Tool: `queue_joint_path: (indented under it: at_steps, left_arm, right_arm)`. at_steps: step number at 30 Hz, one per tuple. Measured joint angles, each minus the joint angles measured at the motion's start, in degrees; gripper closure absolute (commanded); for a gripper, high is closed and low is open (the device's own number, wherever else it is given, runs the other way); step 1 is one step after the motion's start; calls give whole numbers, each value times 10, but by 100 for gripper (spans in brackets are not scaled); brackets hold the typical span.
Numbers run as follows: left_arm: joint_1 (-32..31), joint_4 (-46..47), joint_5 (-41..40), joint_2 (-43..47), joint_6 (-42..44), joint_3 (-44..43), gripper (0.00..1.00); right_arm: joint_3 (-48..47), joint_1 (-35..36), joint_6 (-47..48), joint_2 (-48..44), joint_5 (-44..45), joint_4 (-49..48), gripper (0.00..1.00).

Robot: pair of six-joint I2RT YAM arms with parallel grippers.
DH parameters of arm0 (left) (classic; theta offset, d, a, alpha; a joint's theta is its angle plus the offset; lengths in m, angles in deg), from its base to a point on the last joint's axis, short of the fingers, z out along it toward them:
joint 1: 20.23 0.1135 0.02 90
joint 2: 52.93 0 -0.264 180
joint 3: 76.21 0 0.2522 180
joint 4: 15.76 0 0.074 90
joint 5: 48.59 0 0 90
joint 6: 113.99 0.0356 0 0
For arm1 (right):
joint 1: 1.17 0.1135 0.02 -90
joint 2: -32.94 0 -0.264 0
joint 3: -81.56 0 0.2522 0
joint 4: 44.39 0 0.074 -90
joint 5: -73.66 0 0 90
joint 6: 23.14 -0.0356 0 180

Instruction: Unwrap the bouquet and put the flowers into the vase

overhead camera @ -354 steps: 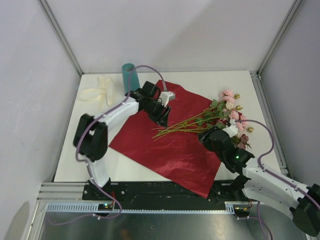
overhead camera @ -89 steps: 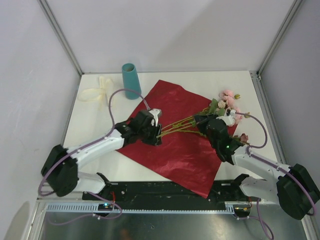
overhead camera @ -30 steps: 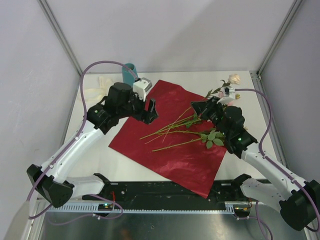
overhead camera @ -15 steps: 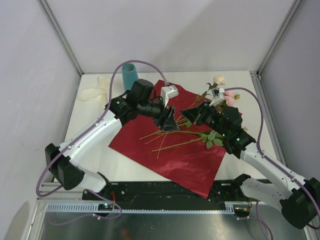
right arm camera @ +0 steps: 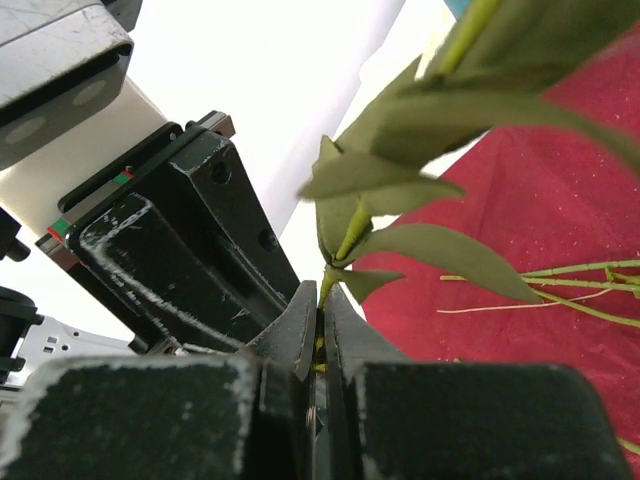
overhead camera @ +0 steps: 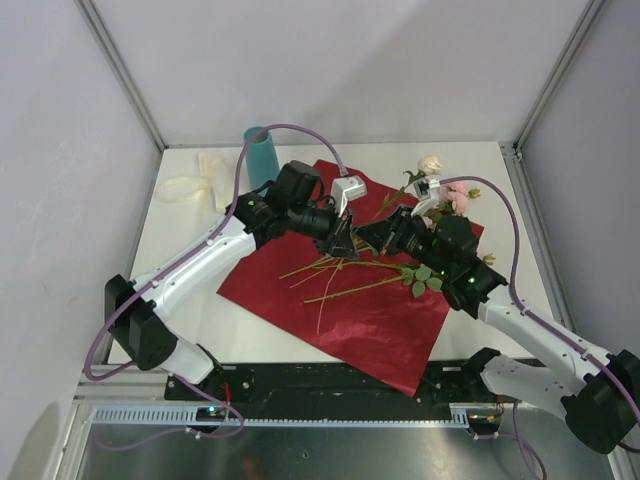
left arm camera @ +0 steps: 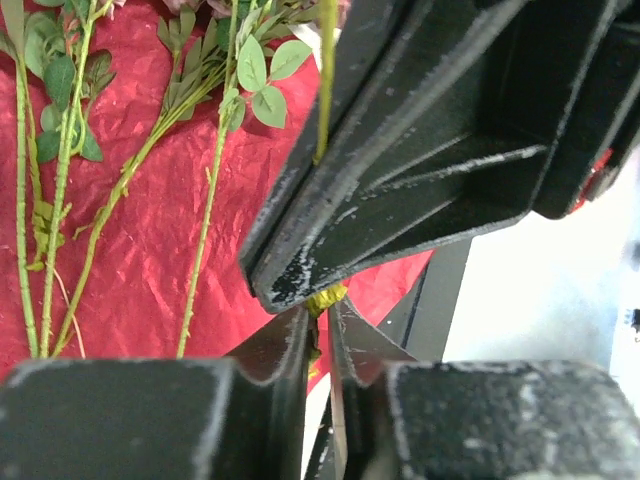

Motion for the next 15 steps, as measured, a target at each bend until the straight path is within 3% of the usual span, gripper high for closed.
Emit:
queue_joint_path:
  at_steps: [4, 14, 15]
  left_arm:
    - [0, 1, -14, -1, -1, 0, 99]
    - [-2, 24, -83, 11, -3, 1, 100]
    - [-2, 28, -95, 15, -4, 1, 100]
  right_arm:
    - [-1, 3, 0, 0, 0, 0, 94]
    - [-1, 2, 1, -28, 33, 15, 10]
    - [-1, 2, 1, -36, 35, 17, 6]
